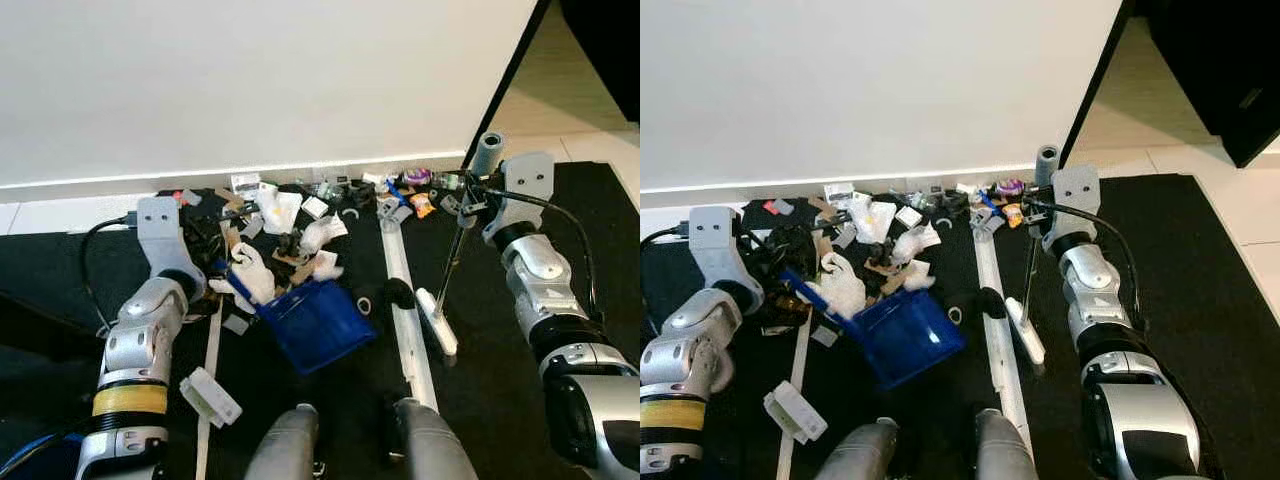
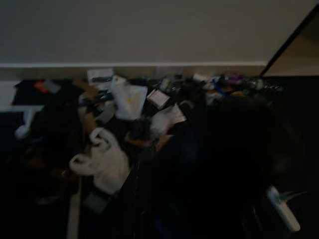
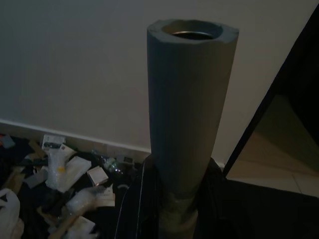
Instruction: Sweep floor
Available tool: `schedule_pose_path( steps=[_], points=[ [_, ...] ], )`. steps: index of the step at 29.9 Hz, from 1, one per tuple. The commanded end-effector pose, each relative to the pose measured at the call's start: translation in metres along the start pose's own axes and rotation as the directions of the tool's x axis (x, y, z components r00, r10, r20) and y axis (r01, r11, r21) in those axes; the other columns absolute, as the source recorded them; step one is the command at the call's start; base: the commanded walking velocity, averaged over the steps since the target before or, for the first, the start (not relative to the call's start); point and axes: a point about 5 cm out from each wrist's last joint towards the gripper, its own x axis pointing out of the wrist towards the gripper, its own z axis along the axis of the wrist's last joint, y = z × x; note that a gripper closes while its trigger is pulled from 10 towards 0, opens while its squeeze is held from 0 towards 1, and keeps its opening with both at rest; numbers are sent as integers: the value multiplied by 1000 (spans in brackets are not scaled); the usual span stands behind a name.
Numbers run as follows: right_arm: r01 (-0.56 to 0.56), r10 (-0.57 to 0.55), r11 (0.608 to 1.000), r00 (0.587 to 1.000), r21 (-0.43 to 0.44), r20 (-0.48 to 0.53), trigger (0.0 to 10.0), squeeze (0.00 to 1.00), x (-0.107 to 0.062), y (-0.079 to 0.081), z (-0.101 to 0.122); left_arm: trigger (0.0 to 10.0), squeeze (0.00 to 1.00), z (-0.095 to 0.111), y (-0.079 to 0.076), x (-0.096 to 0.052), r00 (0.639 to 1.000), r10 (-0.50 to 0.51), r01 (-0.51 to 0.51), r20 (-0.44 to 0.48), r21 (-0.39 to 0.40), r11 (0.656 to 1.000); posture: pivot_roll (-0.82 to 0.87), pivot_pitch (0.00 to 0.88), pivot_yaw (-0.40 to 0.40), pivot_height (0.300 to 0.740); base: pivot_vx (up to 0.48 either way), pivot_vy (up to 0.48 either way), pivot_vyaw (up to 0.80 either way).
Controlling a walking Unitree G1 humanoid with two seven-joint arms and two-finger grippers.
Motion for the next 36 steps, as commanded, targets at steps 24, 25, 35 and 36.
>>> schedule_pose_path(
  steps=[24, 25, 35, 36],
  points=[
    [-13, 13, 1000, 1000, -4, 2, 10000, 0, 0, 5, -4, 10000, 0, -5, 41, -29, 991, -44, 69, -129, 195, 978, 53, 210, 26, 740, 0, 0, 0],
    [-15, 15, 1000, 1000, -4, 2, 10000, 0, 0, 5, -4, 10000, 0, -8, 40, -27, 991, -34, 58, -128, 194, 979, 52, 210, 25, 740, 0, 0, 0],
    [-22, 22, 1000, 1000, -5, 2, 10000, 0, 0, 8, -5, 10000, 0, -18, 33, -12, 991, 65, -41, -119, 190, 981, 43, 218, 27, 740, 0, 0, 0],
    [-22, 22, 1000, 1000, -4, 1, 10000, 0, 0, 8, -5, 10000, 0, -19, 30, -10, 992, 48, -28, -120, 164, 986, 48, 219, 26, 740, 0, 0, 0]
  ],
)
